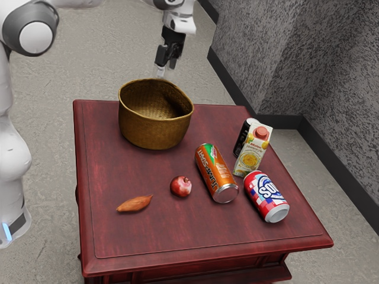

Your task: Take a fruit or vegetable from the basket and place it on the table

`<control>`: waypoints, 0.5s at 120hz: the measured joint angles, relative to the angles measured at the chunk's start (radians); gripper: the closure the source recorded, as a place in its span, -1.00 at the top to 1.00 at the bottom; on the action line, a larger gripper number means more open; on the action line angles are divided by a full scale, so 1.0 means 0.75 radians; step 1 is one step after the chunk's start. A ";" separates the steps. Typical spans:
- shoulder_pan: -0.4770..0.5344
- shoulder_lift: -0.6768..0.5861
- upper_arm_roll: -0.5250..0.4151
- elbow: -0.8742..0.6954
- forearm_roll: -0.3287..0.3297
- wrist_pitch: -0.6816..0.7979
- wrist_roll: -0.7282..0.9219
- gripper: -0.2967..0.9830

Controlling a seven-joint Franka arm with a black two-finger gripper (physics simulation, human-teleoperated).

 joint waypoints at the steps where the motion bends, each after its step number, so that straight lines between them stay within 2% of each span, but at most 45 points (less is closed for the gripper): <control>1: -0.001 -0.006 0.000 0.004 -0.001 0.002 0.003 0.53; 15: 0.008 -0.083 -0.013 0.010 -0.008 0.007 0.040 0.53; 38: 0.021 -0.344 -0.053 -0.293 -0.012 0.011 0.086 0.53; 60: 0.037 -0.375 -0.080 -0.434 -0.014 0.045 0.114 0.54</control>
